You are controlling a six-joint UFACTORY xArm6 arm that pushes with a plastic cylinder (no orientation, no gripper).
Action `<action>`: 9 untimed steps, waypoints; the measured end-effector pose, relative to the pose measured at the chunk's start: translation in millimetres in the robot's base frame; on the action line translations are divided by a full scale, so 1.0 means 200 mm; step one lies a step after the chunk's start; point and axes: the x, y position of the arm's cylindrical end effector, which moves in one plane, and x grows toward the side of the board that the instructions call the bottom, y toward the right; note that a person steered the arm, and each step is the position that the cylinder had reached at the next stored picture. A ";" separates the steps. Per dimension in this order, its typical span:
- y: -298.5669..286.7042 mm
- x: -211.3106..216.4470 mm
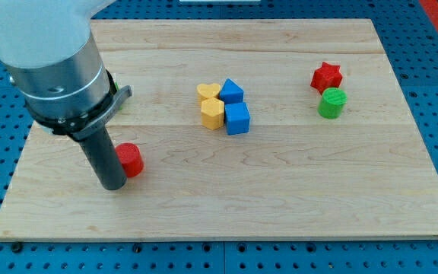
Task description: Move the red circle to the group of blocks
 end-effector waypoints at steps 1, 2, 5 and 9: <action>0.00 -0.10; -0.17 -0.23; -0.18 -0.26; 0.22 -0.41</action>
